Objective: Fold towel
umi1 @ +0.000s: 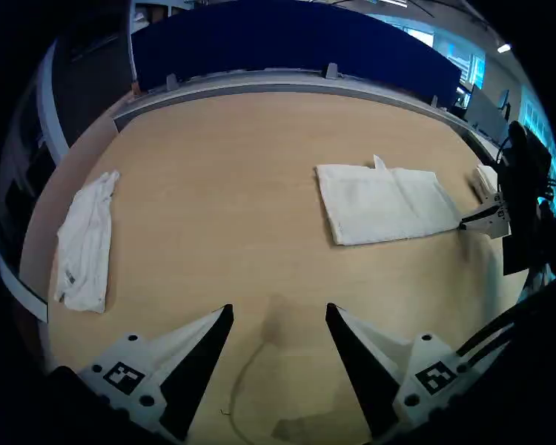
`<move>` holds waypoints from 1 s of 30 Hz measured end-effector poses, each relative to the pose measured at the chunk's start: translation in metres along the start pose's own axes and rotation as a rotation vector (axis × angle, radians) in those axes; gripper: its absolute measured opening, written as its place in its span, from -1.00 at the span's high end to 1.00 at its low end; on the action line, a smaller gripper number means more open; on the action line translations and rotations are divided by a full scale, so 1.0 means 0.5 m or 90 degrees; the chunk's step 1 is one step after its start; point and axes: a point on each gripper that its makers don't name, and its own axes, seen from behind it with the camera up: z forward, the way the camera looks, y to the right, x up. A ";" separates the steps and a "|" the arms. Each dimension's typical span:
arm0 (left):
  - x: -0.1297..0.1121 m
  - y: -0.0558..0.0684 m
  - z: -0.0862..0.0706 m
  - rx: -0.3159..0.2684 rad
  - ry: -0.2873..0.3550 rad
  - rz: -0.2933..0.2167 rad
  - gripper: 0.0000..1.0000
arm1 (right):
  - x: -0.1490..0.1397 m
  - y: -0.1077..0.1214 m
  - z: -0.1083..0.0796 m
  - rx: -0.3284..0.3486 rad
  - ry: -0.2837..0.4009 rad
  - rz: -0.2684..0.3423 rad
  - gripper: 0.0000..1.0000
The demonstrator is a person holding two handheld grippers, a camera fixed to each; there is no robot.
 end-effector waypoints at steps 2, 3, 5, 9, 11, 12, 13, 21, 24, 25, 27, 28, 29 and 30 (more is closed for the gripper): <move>0.001 0.000 -0.002 -0.001 0.001 -0.002 -0.85 | 0.003 -0.001 -0.002 0.000 0.000 -0.005 0.94; 0.002 0.000 -0.004 -0.001 0.001 -0.003 -0.85 | 0.005 -0.001 -0.003 -0.001 0.000 -0.007 0.94; 0.003 0.000 -0.006 -0.001 0.002 -0.004 -0.85 | 0.013 0.000 -0.007 -0.004 0.003 -0.012 0.94; 0.007 -0.002 -0.010 -0.001 0.007 -0.004 -0.85 | 0.040 0.003 -0.020 -0.008 0.016 -0.022 0.95; 0.009 -0.003 -0.013 -0.001 0.009 -0.005 -0.85 | 0.060 0.004 -0.028 -0.012 0.024 -0.028 0.95; 0.010 -0.003 -0.015 -0.001 0.010 -0.005 -0.85 | 0.069 0.005 -0.032 -0.013 0.029 -0.031 0.95; 0.010 -0.004 -0.017 -0.001 0.011 -0.007 -0.85 | 0.083 0.004 -0.036 -0.014 0.035 -0.035 0.94; 0.017 -0.006 -0.029 -0.001 0.022 -0.019 -0.85 | 0.198 0.000 -0.058 -0.021 0.085 -0.075 0.95; 0.020 -0.006 -0.033 -0.002 0.027 -0.022 -0.85 | 0.244 -0.007 -0.063 -0.021 0.103 -0.094 0.95; 0.021 -0.006 -0.034 -0.002 0.029 -0.024 -0.85 | 0.259 -0.010 -0.065 -0.020 0.109 -0.101 0.95; 0.023 -0.006 -0.037 -0.002 0.032 -0.026 -0.85 | 0.287 -0.017 -0.069 -0.019 0.119 -0.112 0.95; 0.023 -0.006 -0.038 -0.002 0.033 -0.027 -0.85 | 0.299 -0.022 -0.071 -0.017 0.124 -0.119 0.95; 0.023 -0.006 -0.040 -0.003 0.033 -0.028 -0.85 | 0.310 -0.026 -0.072 -0.015 0.128 -0.124 0.95; 0.023 -0.006 -0.041 -0.003 0.034 -0.030 -0.85 | 0.319 -0.030 -0.073 -0.014 0.131 -0.130 0.95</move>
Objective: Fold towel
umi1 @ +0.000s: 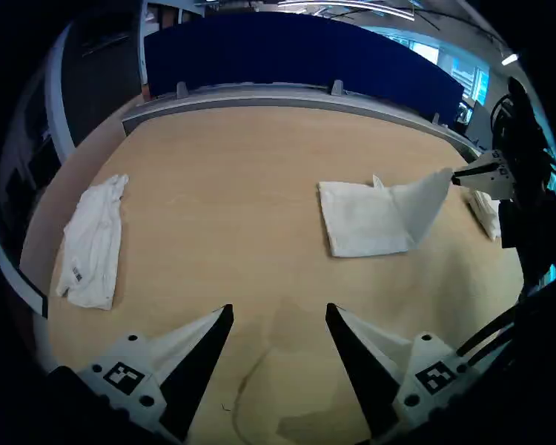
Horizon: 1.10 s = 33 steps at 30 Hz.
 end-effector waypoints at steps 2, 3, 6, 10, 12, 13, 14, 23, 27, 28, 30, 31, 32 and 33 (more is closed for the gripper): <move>-0.001 0.000 -0.002 0.000 0.001 -0.002 -0.85 | 0.011 -0.005 0.003 0.004 0.001 -0.008 0.95; -0.002 -0.001 -0.004 0.000 0.001 -0.003 -0.85 | 0.016 -0.008 0.005 0.006 0.002 -0.012 0.95; -0.002 -0.002 -0.008 0.001 0.003 -0.005 -0.85 | 0.022 -0.013 0.010 0.011 -0.001 -0.020 0.95; -0.005 -0.008 -0.017 0.004 0.005 -0.011 -0.85 | 0.033 -0.022 0.019 0.019 -0.001 -0.027 0.95; -0.006 -0.012 -0.022 0.006 0.006 -0.014 -0.85 | 0.040 -0.027 0.025 0.024 0.000 -0.031 0.95; -0.006 -0.015 -0.026 0.007 0.006 -0.016 -0.85 | 0.046 -0.032 0.030 0.029 0.000 -0.036 0.95; -0.006 -0.017 -0.030 0.009 0.007 -0.017 -0.85 | 0.050 -0.036 0.034 0.033 -0.001 -0.040 0.95; 0.001 -0.041 -0.068 0.028 0.027 -0.036 -0.85 | 0.092 -0.108 0.095 0.086 -0.008 -0.104 0.95; 0.001 -0.047 -0.084 0.035 0.035 -0.049 -0.85 | 0.105 -0.153 0.134 0.119 -0.015 -0.133 0.95; -0.002 -0.047 -0.087 0.035 0.036 -0.054 -0.85 | 0.106 -0.167 0.147 0.128 -0.018 -0.139 0.95; -0.007 -0.048 -0.092 0.036 0.037 -0.062 -0.85 | 0.107 -0.191 0.170 0.145 -0.023 -0.150 0.95; -0.012 -0.049 -0.094 0.037 0.036 -0.065 -0.85 | 0.103 -0.206 0.185 0.155 -0.028 -0.154 0.95; -0.016 -0.049 -0.096 0.038 0.036 -0.069 -0.85 | 0.099 -0.218 0.198 0.163 -0.033 -0.157 0.95; -0.020 -0.049 -0.098 0.038 0.035 -0.072 -0.85 | 0.095 -0.231 0.211 0.172 -0.037 -0.160 0.95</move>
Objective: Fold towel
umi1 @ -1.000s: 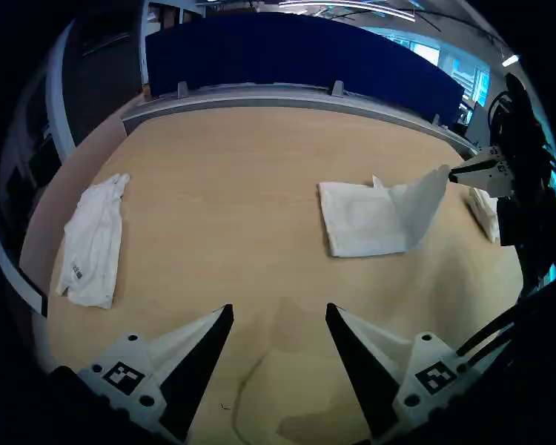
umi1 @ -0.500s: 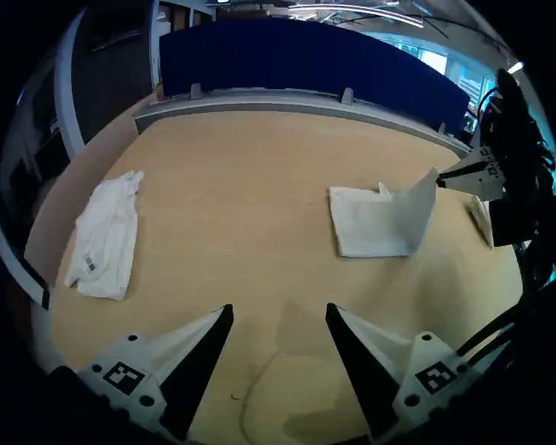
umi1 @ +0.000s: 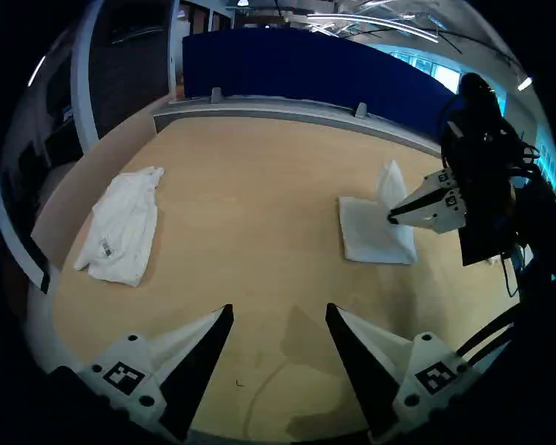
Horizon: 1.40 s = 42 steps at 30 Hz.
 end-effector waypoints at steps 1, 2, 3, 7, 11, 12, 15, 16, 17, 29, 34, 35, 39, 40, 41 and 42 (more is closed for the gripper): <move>-0.004 0.000 -0.001 0.001 -0.001 -0.002 -0.85 | -0.003 -0.010 0.017 0.010 -0.006 0.002 0.95; -0.008 -0.001 -0.003 0.002 -0.002 -0.004 -0.85 | -0.006 -0.018 0.031 0.019 -0.011 0.003 0.95; -0.012 -0.001 -0.004 0.003 -0.002 -0.005 -0.85 | -0.009 -0.026 0.045 0.027 -0.016 0.005 0.95; -0.025 -0.001 -0.002 0.004 -0.005 -0.008 -0.85 | -0.020 -0.038 0.074 0.040 -0.030 0.015 0.94; -0.030 -0.001 0.002 0.003 -0.007 -0.011 -0.85 | -0.021 -0.038 0.077 0.040 -0.030 0.020 0.86; -0.030 -0.001 0.004 0.002 -0.008 -0.011 -0.85 | -0.020 -0.037 0.076 0.039 -0.029 0.020 0.80; -0.029 -0.002 0.007 0.001 -0.008 -0.011 -0.85 | -0.018 -0.033 0.068 0.034 -0.025 0.022 0.50; -0.028 -0.003 0.008 0.002 -0.009 -0.011 -0.85 | -0.017 -0.032 0.065 0.032 -0.023 0.023 0.34; -0.027 -0.004 0.008 0.004 -0.009 -0.010 -0.85 | -0.017 -0.031 0.062 0.031 -0.022 0.025 0.25; -0.013 -0.008 0.010 0.006 -0.007 -0.009 -0.85 | -0.047 -0.019 0.030 0.010 -0.022 0.074 0.00; -0.013 -0.008 0.015 0.006 -0.008 -0.006 -0.85 | -0.082 -0.019 0.010 -0.006 -0.034 0.085 -0.01; -0.013 -0.008 0.017 0.006 -0.008 -0.005 -0.85 | -0.089 -0.020 0.006 -0.008 -0.036 0.088 -0.01; -0.011 -0.005 0.020 0.004 -0.008 -0.004 -0.85 | -0.117 -0.021 -0.010 -0.019 -0.045 0.103 -0.01; -0.010 -0.004 0.020 0.003 -0.009 -0.004 -0.85 | -0.126 -0.020 -0.015 -0.022 -0.048 0.107 -0.01; -0.009 -0.003 0.021 0.002 -0.009 -0.003 -0.85 | -0.134 -0.020 -0.019 -0.025 -0.051 0.111 -0.01; -0.008 -0.003 0.021 0.001 -0.009 -0.003 -0.85 | -0.141 -0.020 -0.024 -0.027 -0.054 0.115 -0.01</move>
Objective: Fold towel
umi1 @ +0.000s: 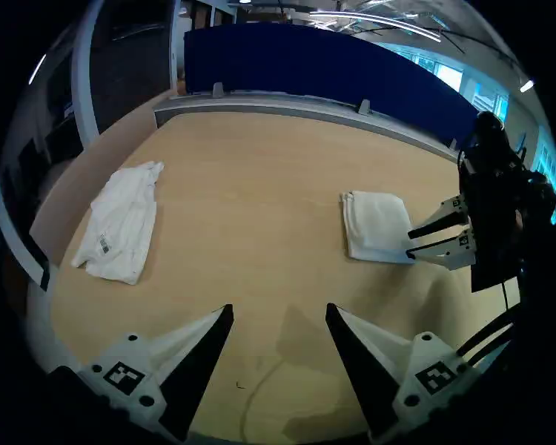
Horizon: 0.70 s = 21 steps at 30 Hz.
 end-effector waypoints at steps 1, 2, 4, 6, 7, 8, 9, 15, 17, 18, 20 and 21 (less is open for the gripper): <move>0.001 0.001 0.001 -0.001 0.000 0.001 -0.85 | -0.009 0.002 -0.004 -0.003 -0.003 0.004 -0.01; 0.002 0.002 0.001 -0.002 0.000 0.002 -0.85 | -0.016 0.004 -0.007 -0.006 -0.006 0.008 -0.01; 0.003 0.004 0.003 -0.003 0.000 0.005 -0.85 | -0.029 0.008 -0.013 -0.011 -0.010 0.015 -0.01; 0.004 0.007 0.005 -0.005 -0.001 0.008 -0.85 | -0.039 0.011 -0.018 -0.016 -0.012 0.020 -0.01; 0.004 0.008 0.006 -0.005 -0.001 0.009 -0.85 | -0.043 0.011 -0.019 -0.018 -0.013 0.023 -0.01; 0.004 0.010 0.006 -0.006 -0.002 0.010 -0.85 | -0.046 0.012 -0.020 -0.020 -0.014 0.025 -0.01; 0.004 0.011 0.007 -0.007 -0.002 0.011 -0.85 | -0.050 0.013 -0.022 -0.021 -0.015 0.027 -0.01; 0.000 0.017 0.009 -0.010 -0.004 0.012 -0.85 | -0.073 0.007 -0.018 -0.023 -0.025 0.038 -0.01; -0.001 0.018 0.009 -0.011 -0.005 0.012 -0.85 | -0.084 0.004 -0.013 -0.022 -0.030 0.042 -0.01; -0.002 0.019 0.010 -0.011 -0.005 0.012 -0.85 | -0.088 0.002 -0.011 -0.022 -0.032 0.045 -0.01; -0.003 0.019 0.009 -0.012 -0.006 0.012 -0.85 | -0.094 -0.001 -0.008 -0.022 -0.034 0.049 -0.01; -0.004 0.019 0.009 -0.012 -0.006 0.012 -0.86 | -0.097 -0.003 -0.006 -0.023 -0.035 0.051 -0.01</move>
